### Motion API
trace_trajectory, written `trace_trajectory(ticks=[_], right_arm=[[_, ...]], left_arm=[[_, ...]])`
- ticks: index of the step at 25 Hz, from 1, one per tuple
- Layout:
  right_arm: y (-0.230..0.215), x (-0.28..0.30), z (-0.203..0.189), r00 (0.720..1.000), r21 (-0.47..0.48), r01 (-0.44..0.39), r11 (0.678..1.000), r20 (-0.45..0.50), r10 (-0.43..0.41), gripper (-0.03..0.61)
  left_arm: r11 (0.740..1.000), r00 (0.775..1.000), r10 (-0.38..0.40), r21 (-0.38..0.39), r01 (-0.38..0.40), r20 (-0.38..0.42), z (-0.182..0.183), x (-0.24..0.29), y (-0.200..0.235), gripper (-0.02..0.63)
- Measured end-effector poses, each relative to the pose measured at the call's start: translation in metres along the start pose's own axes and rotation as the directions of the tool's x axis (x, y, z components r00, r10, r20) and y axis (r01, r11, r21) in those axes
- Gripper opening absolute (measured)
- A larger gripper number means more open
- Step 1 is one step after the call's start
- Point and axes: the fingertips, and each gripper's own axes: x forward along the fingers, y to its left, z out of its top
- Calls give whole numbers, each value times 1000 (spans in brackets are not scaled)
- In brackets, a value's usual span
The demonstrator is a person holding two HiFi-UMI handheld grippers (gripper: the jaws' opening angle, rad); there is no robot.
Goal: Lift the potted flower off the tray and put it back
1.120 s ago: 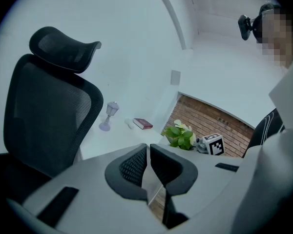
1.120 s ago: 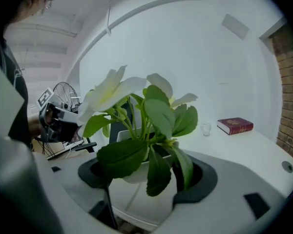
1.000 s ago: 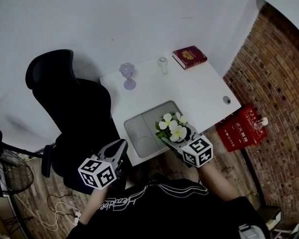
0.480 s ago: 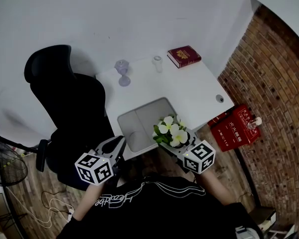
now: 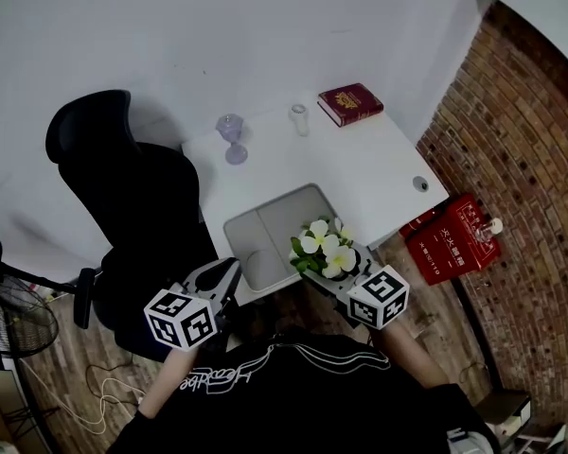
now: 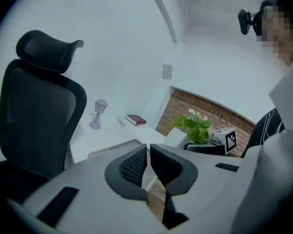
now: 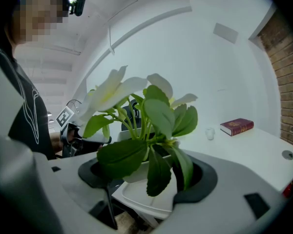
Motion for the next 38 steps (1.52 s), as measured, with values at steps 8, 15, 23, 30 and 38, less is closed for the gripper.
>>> trace_trajectory(ticks=[8,15,23,30,38], right_arm=[[-1,-4,9,1000,-2,-30,1000,-1,30,350],[-21,20,15,999,-38,-28,999,-33,26,350],[-53,59,7,994,-73,-33,997,-109,25,349],[-78,98,-19,982,-101,-46,994,-187,26,350],[-100,136,-57,962,-89,-72,993,-268,45,349]], left_arm=[[1000,1000,28,-6,-28,-11,0,-1,-10,46],[999,999,52,-11,-52,0,10,4,2,46],[996,996,84,-26,-84,10,19,15,17,46],[990,991,134,-40,-133,26,25,21,36,46],[979,979,196,-72,-192,62,24,21,60,46]])
